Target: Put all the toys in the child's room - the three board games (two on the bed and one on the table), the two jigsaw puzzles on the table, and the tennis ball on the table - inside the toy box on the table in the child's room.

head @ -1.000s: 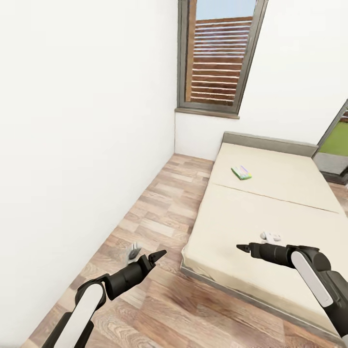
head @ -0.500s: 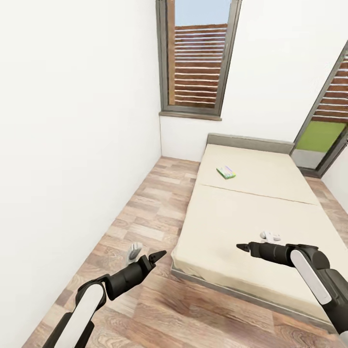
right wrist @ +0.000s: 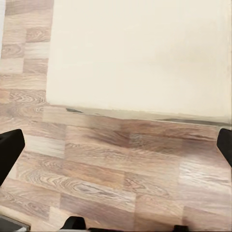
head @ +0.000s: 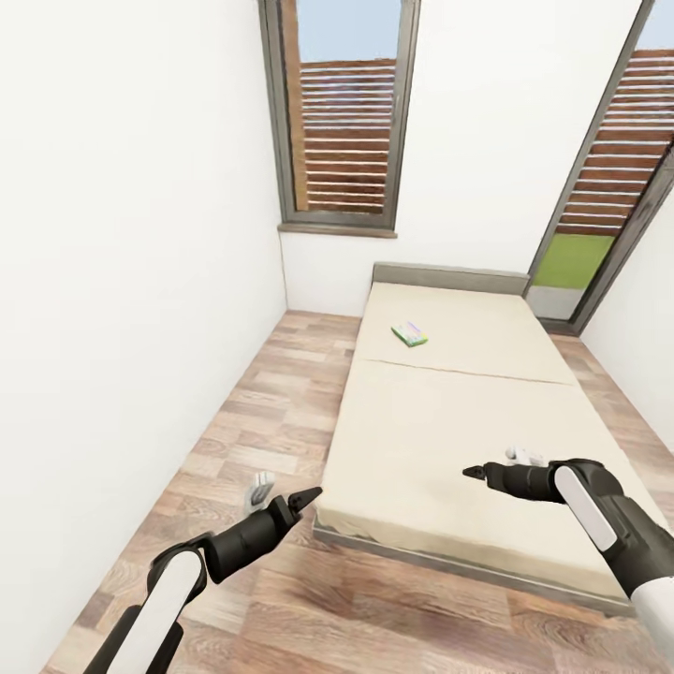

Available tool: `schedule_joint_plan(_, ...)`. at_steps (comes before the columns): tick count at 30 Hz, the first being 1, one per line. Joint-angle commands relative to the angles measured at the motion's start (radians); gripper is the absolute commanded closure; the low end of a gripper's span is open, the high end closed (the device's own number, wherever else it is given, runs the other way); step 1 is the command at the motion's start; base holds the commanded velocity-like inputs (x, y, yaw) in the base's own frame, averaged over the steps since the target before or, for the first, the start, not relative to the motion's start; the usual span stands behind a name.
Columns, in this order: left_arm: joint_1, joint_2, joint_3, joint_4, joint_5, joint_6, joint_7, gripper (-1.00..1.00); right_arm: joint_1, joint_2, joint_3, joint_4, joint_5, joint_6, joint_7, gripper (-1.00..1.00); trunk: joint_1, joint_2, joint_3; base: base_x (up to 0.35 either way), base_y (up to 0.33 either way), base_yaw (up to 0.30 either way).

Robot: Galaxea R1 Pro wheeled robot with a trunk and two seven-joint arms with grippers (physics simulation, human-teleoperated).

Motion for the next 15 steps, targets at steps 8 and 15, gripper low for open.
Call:
schedule_joint_plan(8, -0.001, 0.0, 0.001, 0.014, 0.001, 0.002, -0.002, -1.0, -0.048, 0.029, 0.034, 0.106, 0.011, -0.002, 0.01, -1.0, 0.001, -0.002, 0.008, 0.0, 0.0, -0.207)
schedule_joint_plan(15, -0.001, 0.0, 0.002, 0.021, 0.002, 0.002, -0.002, -1.0, -0.061, 0.046, 0.066, 0.138, 0.012, -0.004, 0.01, -1.0, 0.001, -0.002, 0.017, 0.0, 0.0, -0.207)
